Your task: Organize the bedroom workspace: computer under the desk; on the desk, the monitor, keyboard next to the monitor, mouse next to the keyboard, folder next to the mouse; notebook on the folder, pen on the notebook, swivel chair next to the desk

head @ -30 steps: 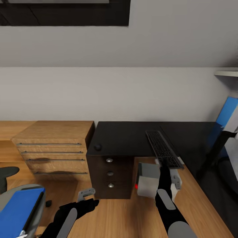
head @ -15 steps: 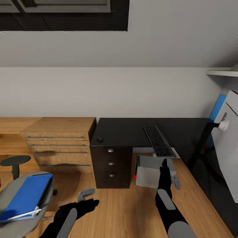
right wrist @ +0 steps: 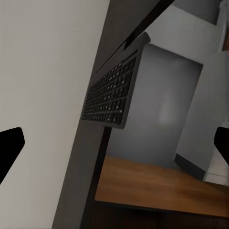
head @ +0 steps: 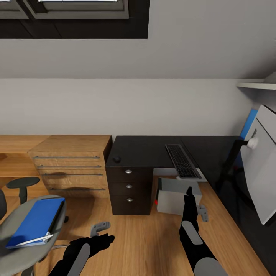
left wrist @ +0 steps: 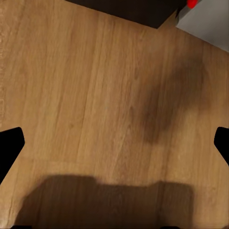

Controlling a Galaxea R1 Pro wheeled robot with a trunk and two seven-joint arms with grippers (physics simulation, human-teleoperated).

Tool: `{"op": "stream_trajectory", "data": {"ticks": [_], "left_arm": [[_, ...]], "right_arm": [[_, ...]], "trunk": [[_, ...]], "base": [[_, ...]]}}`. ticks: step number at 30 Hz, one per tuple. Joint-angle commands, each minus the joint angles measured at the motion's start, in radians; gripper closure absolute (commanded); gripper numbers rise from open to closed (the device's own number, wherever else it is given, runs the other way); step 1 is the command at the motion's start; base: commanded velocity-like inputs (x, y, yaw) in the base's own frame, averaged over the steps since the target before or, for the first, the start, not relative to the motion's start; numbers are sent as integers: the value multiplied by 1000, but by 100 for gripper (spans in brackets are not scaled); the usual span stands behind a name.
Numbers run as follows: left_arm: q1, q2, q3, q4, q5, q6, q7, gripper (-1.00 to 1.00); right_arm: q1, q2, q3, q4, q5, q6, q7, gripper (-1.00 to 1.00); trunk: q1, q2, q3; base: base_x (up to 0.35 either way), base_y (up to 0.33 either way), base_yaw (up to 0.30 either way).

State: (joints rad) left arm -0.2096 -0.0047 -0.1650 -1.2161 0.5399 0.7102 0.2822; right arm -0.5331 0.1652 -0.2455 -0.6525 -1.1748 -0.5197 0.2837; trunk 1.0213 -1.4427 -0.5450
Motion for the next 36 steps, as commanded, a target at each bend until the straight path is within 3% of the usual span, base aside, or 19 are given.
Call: {"op": "stream_trajectory", "data": {"ticks": [1, 4, 7, 8, 9, 13, 19, 20, 24, 25, 27, 28, 31, 32, 36], "left_arm": [[-1, 0, -1, -1, 10, 2, 10, -100], [-1, 0, -1, 0, 8, 2, 12, -100], [-1, 0, -1, 1, 6, 2, 13, -100], [-1, 0, -1, 1, 6, 2, 13, -100], [-1, 0, -1, 1, 7, 2, 13, -100], [-1, 0, -2, 7, 10, 2, 13, -100], [-1, 0, -2, 60, 10, 0, 10, -100], [0, 0, -3, 87, 10, -1, 8, -100], [1, -1, -11, 143, 9, -8, 6, -100], [1, -1, -19, 170, 9, -22, 5, -100], [4, 0, -33, 197, 8, -49, 6, -100], [13, 0, -50, 226, 8, -92, 6, -100], [36, 1, -77, 266, 7, -178, 7, -100], [53, 1, -96, 283, 6, -246, 7, -100], [88, 3, -144, 304, 6, -371, 8, -100]], "right_arm": [[-1, 1, -1, 1, -10, 1, 3, -100], [0, 3, 11, 5, -9, 0, -14, -100], [0, 3, 121, 72, -8, 0, -27, -100], [0, 2, 180, 107, -7, 0, -33, -100], [1, 2, 207, 123, -7, 0, -36, -100], [1, 1, 294, 194, -6, -1, -57, -100], [2, 2, 394, 339, 6, -5, -73, -100], [2, 4, 428, 387, 18, -6, -76, -100], [3, 8, 490, 479, 58, -12, -79, -100], [3, 9, 511, 525, 86, -20, -80, -100], [4, 9, 524, 571, 120, -35, -80, -100], [5, 9, 532, 609, 158, -56, -81, -100], [14, 9, 539, 640, 218, -96, -81, -100], [35, 7, 542, 651, 257, -129, -83, -100], [104, 5, 545, 662, 328, -195, -91, -100]], "trunk": [[-4, 7, 2], [-16, 28, 12], [-27, 49, 21], [-31, 56, 24], [-35, 63, 27], [-50, 91, 40], [-73, 133, 59], [-77, 140, 62], [-92, 168, 74], [-96, 175, 77], [-104, 189, 84], [-108, 196, 87], [-119, 217, 96], [-123, 224, 99], [-138, 252, 112]], "base": [[-11, 0, 0], [-7, 0, 0], [-3, 0, 0], [-1, 0, 0], [-1, 0, 0], [0, 0, 0], [0, 0, 0], [0, 0, 0], [0, 0, 0], [0, 0, 0], [0, 0, 0], [0, 0, 0], [0, 0, 0], [0, 0, 0], [0, 0, 0]]}}
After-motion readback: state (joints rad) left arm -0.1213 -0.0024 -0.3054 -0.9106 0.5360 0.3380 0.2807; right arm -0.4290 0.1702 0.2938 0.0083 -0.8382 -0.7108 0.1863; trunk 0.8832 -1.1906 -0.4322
